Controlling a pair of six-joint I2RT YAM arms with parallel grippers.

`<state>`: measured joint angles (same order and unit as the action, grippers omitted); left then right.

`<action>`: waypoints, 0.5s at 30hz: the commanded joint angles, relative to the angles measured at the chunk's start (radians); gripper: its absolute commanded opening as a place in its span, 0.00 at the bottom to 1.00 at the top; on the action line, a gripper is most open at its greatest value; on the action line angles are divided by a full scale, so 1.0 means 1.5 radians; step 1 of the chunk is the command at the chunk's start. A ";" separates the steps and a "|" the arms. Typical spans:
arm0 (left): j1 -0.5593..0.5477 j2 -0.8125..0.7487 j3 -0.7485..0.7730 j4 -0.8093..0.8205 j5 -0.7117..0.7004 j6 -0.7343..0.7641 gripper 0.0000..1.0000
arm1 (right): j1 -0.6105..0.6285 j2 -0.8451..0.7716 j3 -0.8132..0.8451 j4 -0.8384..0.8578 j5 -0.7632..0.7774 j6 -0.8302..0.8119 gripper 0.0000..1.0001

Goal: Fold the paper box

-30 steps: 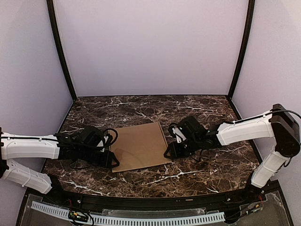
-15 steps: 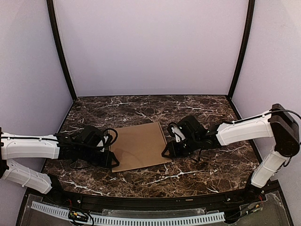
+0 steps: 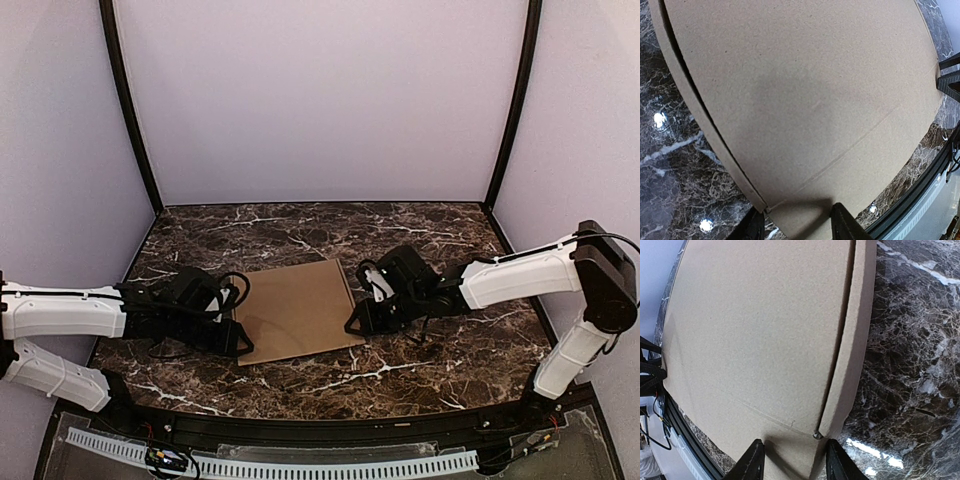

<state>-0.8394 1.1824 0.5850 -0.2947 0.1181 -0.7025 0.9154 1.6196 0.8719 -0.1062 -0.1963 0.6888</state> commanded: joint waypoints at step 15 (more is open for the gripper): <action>0.003 -0.004 0.001 -0.015 -0.007 0.007 0.45 | 0.003 0.016 0.008 -0.013 0.047 -0.018 0.34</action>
<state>-0.8394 1.1801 0.5850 -0.2943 0.1146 -0.7025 0.9157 1.6196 0.8719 -0.1089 -0.1604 0.6781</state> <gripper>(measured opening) 0.453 0.344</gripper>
